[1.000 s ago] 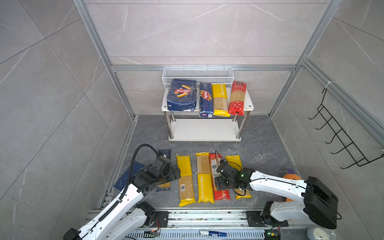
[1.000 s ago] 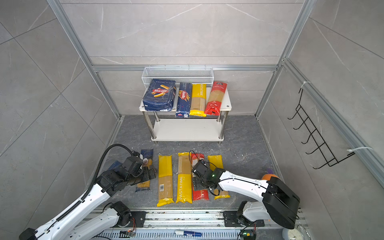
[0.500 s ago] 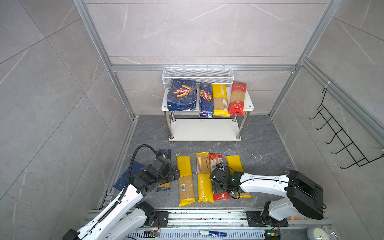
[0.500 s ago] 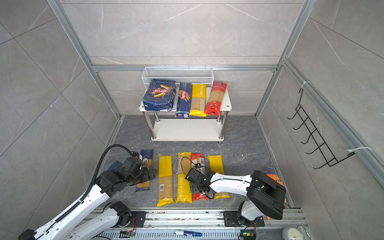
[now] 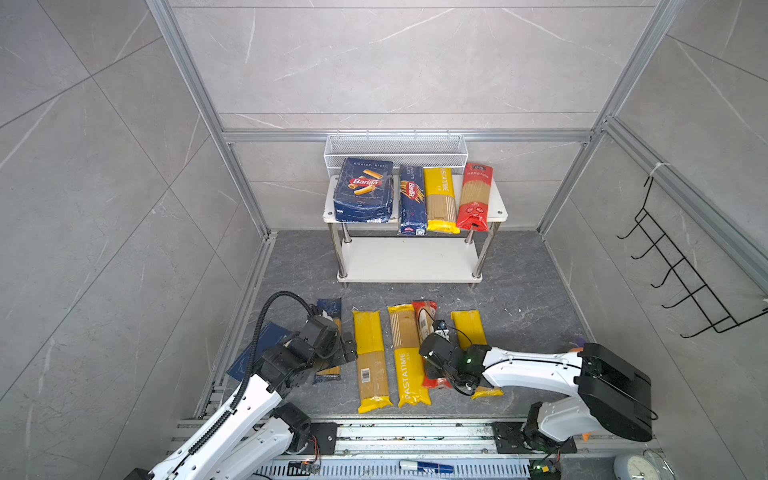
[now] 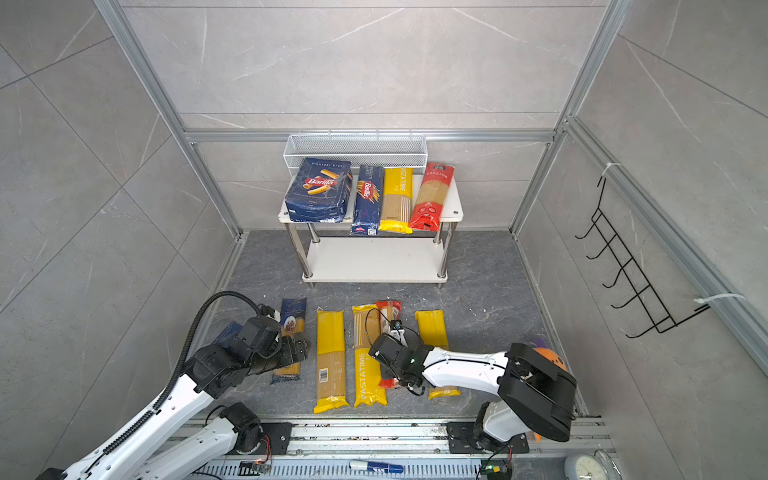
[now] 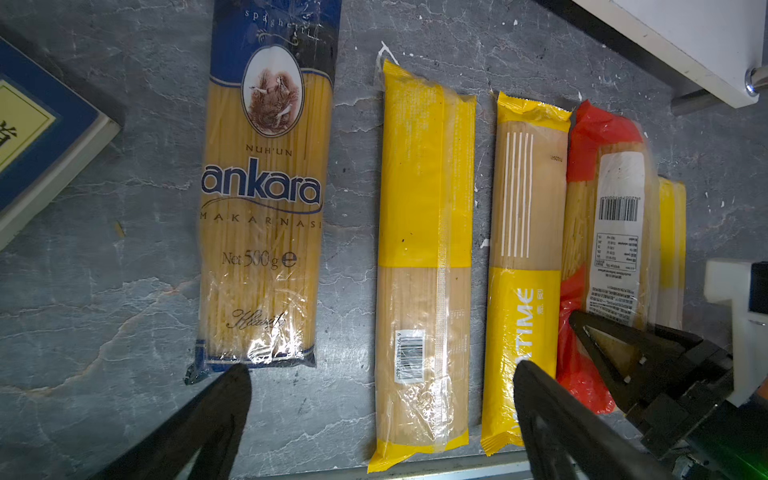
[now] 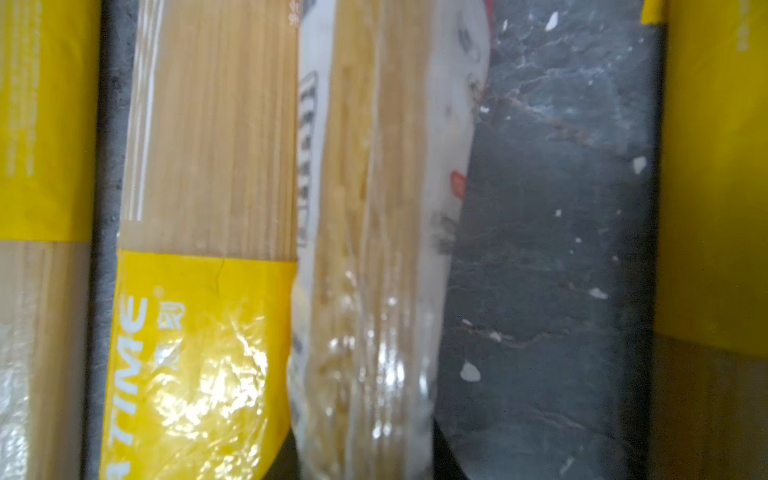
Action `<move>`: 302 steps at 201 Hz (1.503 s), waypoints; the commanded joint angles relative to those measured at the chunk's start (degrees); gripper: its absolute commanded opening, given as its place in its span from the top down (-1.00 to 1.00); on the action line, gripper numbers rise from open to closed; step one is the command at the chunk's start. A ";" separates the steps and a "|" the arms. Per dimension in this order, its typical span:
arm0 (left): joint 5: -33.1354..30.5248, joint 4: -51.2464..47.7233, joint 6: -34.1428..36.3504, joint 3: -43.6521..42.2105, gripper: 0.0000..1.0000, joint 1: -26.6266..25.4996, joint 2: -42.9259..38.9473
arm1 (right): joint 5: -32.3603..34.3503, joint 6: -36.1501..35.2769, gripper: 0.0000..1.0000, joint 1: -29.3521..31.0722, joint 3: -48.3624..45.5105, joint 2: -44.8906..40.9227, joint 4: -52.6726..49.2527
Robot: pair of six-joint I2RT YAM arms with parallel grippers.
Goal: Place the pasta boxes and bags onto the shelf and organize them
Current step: 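Grasp the red-and-white labelled spaghetti bag with the right gripper, then lift the red-and-white bag and carry it to the lower shelf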
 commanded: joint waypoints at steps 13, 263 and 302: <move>-1.35 -0.68 0.89 1.24 -1.00 0.27 -0.31 | -2.68 -0.70 0.82 0.60 -2.60 -4.81 -9.69; -4.24 -2.62 2.77 5.09 -1.00 0.28 0.61 | -15.03 -10.08 0.90 -6.07 14.11 -0.45 13.22; -4.20 -1.59 4.60 7.26 -1.00 0.39 1.83 | -19.03 -10.95 0.90 -8.49 18.38 3.48 15.92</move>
